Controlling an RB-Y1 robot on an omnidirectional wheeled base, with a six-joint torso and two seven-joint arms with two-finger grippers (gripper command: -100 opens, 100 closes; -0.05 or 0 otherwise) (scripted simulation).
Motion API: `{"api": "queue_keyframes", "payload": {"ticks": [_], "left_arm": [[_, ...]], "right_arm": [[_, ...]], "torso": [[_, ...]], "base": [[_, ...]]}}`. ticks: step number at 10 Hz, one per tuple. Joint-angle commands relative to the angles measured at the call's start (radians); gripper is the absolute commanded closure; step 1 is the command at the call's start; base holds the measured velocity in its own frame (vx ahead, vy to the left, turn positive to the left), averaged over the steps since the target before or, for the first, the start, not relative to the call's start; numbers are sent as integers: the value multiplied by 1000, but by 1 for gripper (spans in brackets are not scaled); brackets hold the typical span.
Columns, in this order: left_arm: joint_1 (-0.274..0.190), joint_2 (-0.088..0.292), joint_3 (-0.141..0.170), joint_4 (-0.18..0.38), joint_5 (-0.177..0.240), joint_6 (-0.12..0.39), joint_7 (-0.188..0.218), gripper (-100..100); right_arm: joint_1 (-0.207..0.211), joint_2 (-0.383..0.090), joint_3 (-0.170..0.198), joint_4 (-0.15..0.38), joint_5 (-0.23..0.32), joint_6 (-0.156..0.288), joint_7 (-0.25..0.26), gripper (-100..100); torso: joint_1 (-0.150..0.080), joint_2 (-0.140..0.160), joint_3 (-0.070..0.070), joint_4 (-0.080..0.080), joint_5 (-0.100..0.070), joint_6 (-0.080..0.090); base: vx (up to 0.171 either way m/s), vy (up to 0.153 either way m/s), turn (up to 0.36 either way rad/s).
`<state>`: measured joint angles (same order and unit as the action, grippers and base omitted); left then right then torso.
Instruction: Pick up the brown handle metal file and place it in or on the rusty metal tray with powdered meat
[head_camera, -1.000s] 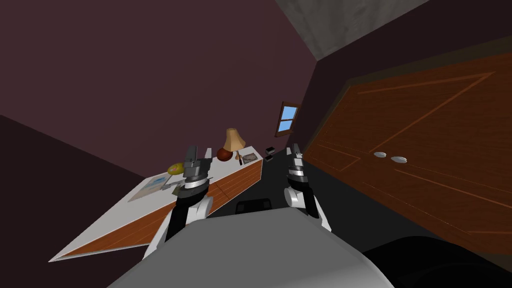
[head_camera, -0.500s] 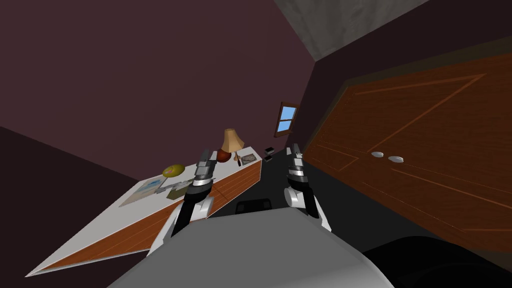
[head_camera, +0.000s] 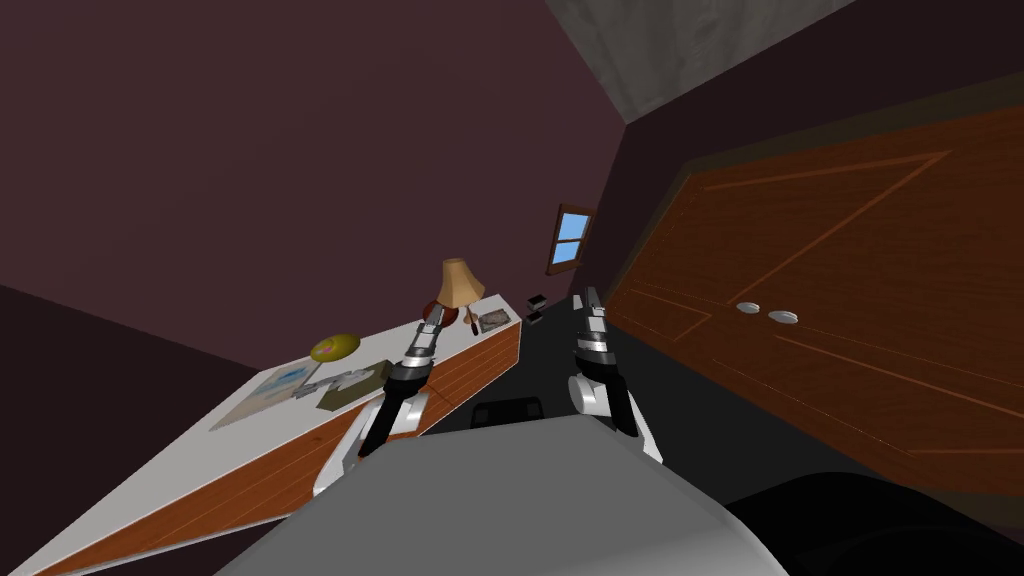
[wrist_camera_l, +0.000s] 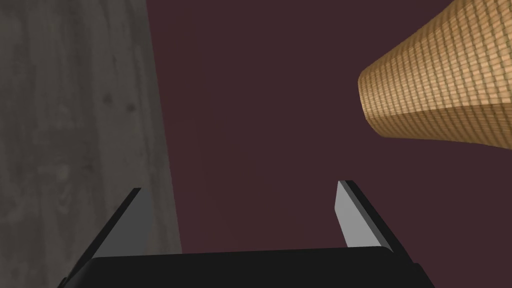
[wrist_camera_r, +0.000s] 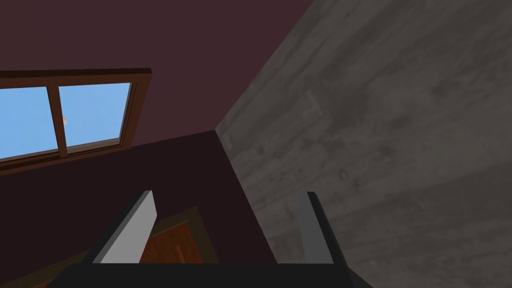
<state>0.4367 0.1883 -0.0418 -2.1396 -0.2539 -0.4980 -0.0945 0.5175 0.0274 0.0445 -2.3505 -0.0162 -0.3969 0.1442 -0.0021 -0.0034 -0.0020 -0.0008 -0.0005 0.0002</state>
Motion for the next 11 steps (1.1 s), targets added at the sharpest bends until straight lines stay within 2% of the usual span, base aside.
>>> {"api": "queue_keyframes", "payload": {"ticks": [1, 2, 5, 6, 11], "left_arm": [[-4, 25, -7, 48, -34, 13, -39, -100], [-4, 25, -7, 48, -34, 13, -39, -100], [-26, 70, -11, 130, -84, 35, -91, -100], [-26, 70, -11, 130, -84, 35, -91, -100], [-64, 148, -18, 279, -171, 74, -181, -100]], "right_arm": [[0, 0, 0, 0, 0, 0, 0, 0], [0, 0, 0, 0, 0, 0, 0, 0], [0, 0, 0, 0, 0, 0, 0, 0], [0, 0, 0, 0, 0, 0, 0, 0], [0, 0, 0, 0, 0, 0, 0, 0]], "torso": [[0, 0, 0, 0, 0, 0], [0, 0, 0, 0, 0, 0], [1, 1, 1, 0, 0, 0], [0, 1, 0, 0, 0, 0], [0, 0, 0, 0, 0, 0]], "base": [[55, -33, -50], [41, -18, -10], [35, -25, -33], [31, -21, -8], [42, -25, -35]]}}
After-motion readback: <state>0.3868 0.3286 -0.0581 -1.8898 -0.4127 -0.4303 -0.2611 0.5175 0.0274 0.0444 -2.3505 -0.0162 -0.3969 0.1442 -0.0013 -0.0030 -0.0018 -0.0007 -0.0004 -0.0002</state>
